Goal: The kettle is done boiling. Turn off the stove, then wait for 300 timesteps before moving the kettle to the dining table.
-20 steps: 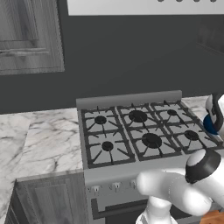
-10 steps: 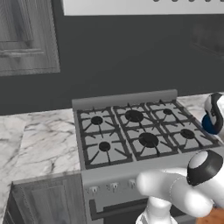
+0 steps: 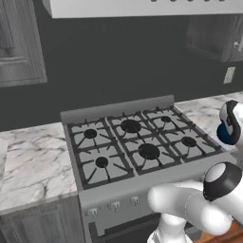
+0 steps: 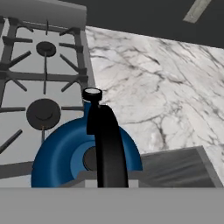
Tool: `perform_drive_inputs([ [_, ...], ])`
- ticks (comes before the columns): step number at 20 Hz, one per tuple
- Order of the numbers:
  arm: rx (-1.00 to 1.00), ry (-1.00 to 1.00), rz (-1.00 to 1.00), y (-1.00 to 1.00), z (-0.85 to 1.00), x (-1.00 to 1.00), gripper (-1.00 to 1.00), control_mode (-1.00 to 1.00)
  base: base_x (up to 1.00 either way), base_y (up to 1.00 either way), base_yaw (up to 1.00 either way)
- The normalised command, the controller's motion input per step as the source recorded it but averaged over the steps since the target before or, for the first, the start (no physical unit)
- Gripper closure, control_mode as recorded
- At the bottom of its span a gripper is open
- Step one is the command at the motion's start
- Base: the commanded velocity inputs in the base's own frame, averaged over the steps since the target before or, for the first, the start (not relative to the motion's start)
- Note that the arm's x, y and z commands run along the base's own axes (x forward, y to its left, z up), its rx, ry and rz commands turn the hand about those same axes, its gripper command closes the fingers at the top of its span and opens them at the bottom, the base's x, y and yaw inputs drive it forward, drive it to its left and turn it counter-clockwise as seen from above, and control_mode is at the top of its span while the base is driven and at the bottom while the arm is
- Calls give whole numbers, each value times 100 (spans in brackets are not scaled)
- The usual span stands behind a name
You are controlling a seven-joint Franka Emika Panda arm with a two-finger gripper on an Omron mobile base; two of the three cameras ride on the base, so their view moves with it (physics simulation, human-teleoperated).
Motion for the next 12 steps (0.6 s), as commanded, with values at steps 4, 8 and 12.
perform_drive_inputs([
  [4,0,0,0,0,0,0,100,100,-44,-15,-25],
  [8,0,0,0,0,0,0,100,100,-61,-24,-16],
  [12,0,0,0,0,0,0,100,100,-46,-30,-17],
])
